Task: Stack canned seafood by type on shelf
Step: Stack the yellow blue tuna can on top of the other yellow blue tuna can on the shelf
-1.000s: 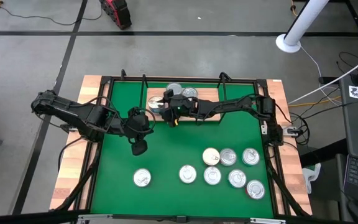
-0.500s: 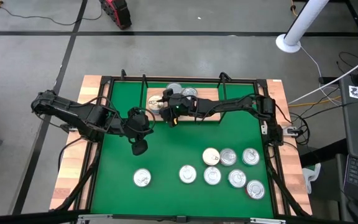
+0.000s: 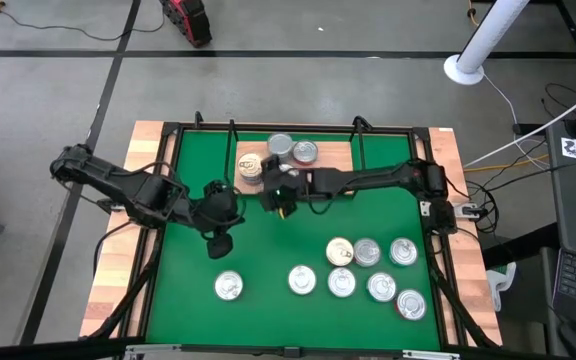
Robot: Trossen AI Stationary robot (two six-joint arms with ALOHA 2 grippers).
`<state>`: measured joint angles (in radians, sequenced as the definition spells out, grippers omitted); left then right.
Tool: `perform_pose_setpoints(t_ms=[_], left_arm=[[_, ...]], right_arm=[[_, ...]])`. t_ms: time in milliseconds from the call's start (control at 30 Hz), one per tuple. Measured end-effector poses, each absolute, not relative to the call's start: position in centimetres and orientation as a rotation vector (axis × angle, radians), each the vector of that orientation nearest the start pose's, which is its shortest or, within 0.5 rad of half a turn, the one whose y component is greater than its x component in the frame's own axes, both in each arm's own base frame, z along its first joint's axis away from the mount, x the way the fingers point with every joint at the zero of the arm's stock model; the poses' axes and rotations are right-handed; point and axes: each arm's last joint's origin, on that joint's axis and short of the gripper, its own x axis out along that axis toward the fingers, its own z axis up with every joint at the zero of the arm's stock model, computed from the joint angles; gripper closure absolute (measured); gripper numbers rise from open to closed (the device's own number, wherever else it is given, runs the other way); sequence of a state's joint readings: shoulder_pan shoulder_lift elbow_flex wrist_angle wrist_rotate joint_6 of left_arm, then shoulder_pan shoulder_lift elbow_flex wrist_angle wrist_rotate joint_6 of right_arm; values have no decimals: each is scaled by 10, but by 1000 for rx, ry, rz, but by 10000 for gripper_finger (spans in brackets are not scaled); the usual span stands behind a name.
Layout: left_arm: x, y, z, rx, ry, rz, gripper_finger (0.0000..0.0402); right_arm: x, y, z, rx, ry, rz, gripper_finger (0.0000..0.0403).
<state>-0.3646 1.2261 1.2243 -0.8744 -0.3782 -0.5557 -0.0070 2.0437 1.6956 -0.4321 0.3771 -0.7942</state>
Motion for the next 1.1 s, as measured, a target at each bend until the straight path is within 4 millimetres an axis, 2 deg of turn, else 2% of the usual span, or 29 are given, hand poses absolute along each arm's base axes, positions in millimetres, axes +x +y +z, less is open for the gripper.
perform_pose_setpoints(t_ms=[300,533,633,833,967,1100], left_arm=[[221,-104,318,-308,755,165,402],[222,-135,296,-422,689,-78,401],[219,-146,287,-527,666,-123,392],[210,-167,266,-682,759,-105,332],[208,-185,249,-683,877,-159,290],[207,-205,233,-648,970,-254,274]], right_arm=[[420,60,262,-763,1011,47,107],[401,114,261,-686,1028,99,107],[395,133,259,-662,1017,145,107],[387,157,259,-651,998,218,107],[384,165,259,-654,989,246,107],[384,165,259,-640,990,267,107]])
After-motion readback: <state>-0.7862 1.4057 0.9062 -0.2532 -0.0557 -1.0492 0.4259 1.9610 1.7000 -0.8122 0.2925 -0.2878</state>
